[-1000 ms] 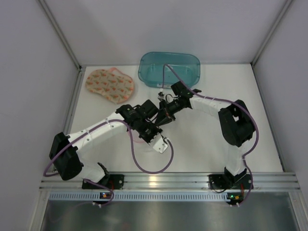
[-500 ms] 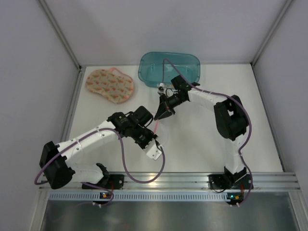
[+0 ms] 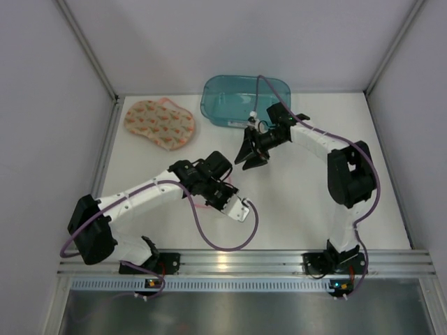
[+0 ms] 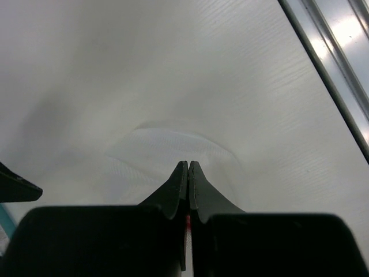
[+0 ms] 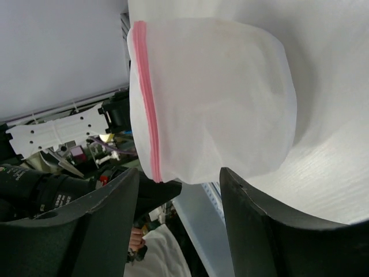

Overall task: Place the bra in the laundry bag and zip it closed
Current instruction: Zip the zipper on the laundry bag.

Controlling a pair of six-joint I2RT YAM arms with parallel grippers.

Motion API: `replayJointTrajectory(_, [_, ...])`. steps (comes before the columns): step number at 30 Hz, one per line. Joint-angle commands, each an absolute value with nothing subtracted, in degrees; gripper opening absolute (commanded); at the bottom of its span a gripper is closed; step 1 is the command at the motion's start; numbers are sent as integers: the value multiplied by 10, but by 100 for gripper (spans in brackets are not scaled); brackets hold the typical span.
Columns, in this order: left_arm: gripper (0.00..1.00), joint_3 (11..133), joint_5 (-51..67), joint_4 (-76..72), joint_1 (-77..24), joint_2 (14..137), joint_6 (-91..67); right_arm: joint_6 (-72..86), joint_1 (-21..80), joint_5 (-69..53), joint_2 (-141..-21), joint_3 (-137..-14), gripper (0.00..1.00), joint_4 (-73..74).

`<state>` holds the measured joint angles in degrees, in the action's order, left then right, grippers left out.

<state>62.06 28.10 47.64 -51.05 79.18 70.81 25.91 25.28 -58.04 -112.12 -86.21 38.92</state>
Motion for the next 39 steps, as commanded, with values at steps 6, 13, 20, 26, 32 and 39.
replayJointTrajectory(6, [0,637,264,386,-510,781,698,279,290,-612,-1085,-828,54,359])
replayJointTrajectory(13, [0,625,255,368,-510,766,708,327,316,-619,-1117,-808,26,304])
replayJointTrajectory(20, [0,580,293,369,-512,723,686,329,294,-616,-1136,-828,0,304])
replayJointTrajectory(26, [0,520,301,395,-535,673,676,337,265,-606,-1166,-866,0,287])
replayJointTrajectory(32, [0,506,295,396,-554,660,636,379,262,-616,-1167,-869,0,227])
replayJointTrajectory(39, [0,564,244,383,-553,723,575,338,259,-621,-1148,-894,50,286])
